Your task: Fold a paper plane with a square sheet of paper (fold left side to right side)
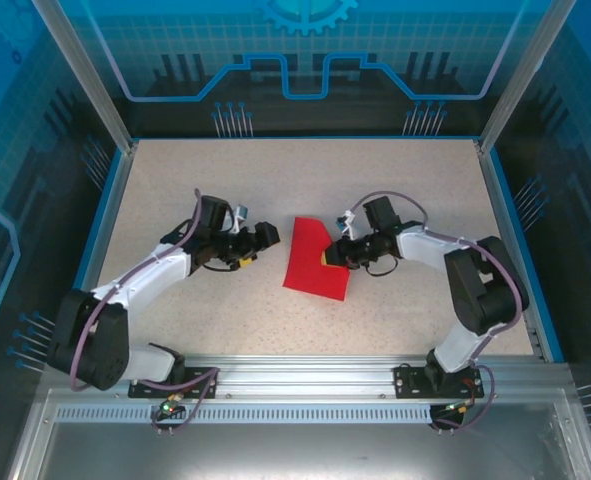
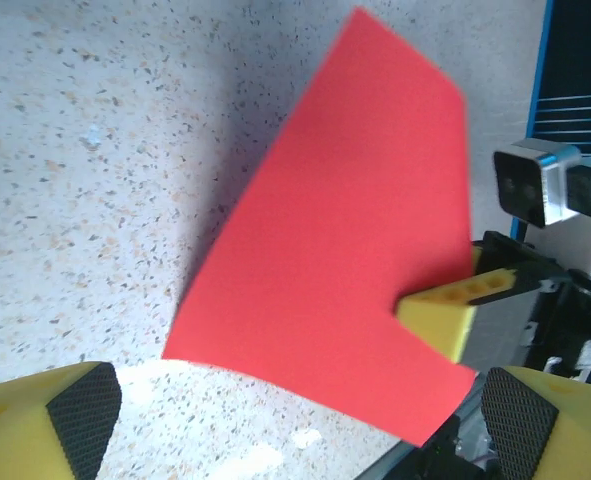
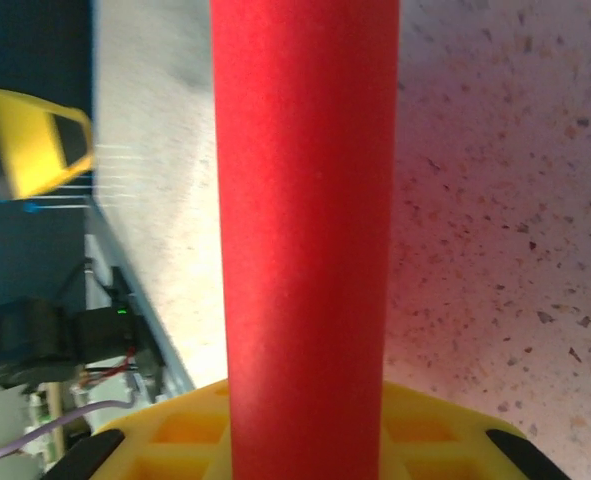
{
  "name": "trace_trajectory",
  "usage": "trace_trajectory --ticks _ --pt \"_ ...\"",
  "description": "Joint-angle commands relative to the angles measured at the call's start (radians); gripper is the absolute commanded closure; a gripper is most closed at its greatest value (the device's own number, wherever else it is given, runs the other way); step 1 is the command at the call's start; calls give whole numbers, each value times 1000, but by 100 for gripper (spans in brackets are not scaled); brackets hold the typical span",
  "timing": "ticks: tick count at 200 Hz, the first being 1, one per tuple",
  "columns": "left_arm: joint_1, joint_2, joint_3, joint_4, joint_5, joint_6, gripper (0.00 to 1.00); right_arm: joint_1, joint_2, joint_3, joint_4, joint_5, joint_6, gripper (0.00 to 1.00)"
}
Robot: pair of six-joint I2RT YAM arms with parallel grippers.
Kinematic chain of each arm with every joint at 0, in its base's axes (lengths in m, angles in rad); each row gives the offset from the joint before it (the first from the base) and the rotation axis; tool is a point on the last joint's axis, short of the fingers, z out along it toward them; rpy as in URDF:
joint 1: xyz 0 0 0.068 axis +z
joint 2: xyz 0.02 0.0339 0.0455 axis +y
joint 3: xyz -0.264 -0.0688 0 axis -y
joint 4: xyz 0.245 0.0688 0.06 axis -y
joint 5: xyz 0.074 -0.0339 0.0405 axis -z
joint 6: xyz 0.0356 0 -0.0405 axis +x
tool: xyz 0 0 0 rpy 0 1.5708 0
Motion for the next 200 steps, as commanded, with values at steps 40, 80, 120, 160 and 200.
trace_trajectory --ticks 40,80,120,160,200 --pt "67 -136 -25 173 301 10 1 -144 -250 -15 51 -374 -24 76" --pt "65 -120 30 253 391 -5 2 -141 -336 81 -143 -472 -159 75" --pt "2 -98 48 347 445 -22 4 -91 -329 131 -237 -471 -201 75" --pt "-11 -120 40 366 426 -27 7 -93 -302 136 -245 -451 -201 75" --pt "-26 -112 39 391 436 -43 19 -87 -289 136 -231 -476 -191 75"
